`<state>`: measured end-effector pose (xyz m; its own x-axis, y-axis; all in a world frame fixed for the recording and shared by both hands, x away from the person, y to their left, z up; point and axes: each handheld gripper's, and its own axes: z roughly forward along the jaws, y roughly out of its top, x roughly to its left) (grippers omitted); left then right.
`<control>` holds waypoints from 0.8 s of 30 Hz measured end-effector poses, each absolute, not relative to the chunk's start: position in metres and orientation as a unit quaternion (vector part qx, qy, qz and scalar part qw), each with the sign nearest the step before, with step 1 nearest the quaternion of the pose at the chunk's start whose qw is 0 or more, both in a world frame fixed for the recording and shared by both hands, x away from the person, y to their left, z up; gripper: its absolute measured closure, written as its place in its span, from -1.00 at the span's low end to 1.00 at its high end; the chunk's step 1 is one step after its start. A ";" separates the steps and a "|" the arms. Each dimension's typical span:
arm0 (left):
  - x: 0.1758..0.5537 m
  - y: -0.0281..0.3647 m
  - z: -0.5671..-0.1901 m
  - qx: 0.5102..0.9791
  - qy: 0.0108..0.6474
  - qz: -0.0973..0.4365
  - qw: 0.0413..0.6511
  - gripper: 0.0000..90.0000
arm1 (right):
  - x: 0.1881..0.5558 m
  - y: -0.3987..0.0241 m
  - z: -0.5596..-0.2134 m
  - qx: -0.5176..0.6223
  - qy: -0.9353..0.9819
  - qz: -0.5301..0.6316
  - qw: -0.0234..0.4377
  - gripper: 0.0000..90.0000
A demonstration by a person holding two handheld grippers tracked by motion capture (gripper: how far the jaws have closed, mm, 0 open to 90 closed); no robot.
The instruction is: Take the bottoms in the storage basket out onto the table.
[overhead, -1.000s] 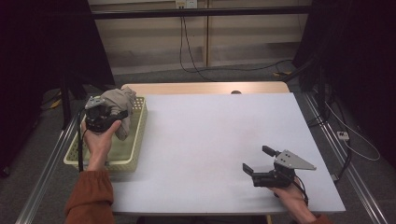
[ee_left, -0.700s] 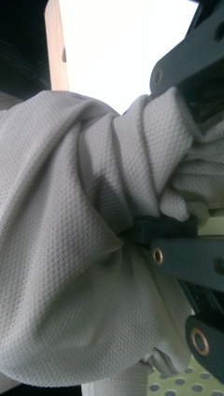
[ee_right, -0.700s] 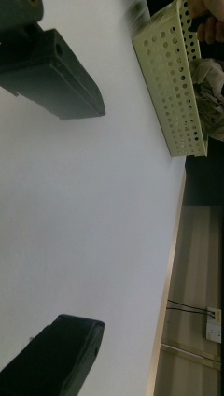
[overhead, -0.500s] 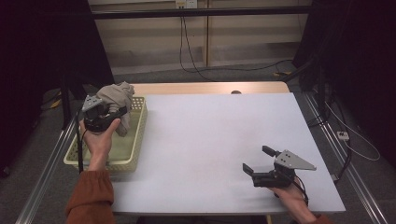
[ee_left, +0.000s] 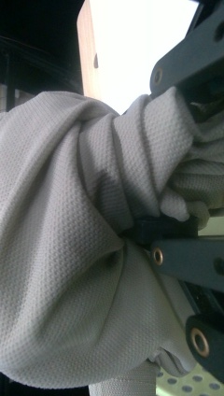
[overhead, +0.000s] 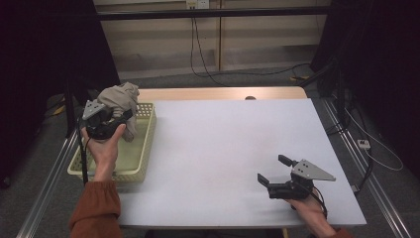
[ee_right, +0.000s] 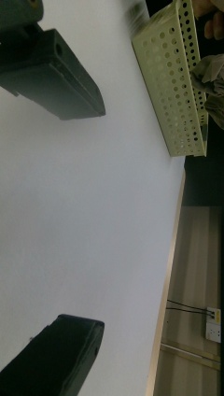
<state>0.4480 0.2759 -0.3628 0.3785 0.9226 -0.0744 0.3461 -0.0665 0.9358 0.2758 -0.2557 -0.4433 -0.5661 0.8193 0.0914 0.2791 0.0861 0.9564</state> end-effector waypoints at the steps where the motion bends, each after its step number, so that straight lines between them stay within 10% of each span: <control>1: 0.448 0.277 -0.362 0.667 0.473 0.293 0.495 0.28 | 0.276 -0.256 -0.443 0.395 0.695 0.548 0.246 -1.00; 24: 0.436 0.276 -0.344 0.647 0.454 0.332 0.514 0.28 | 0.276 -0.255 -0.443 0.395 0.694 0.549 0.245 -1.00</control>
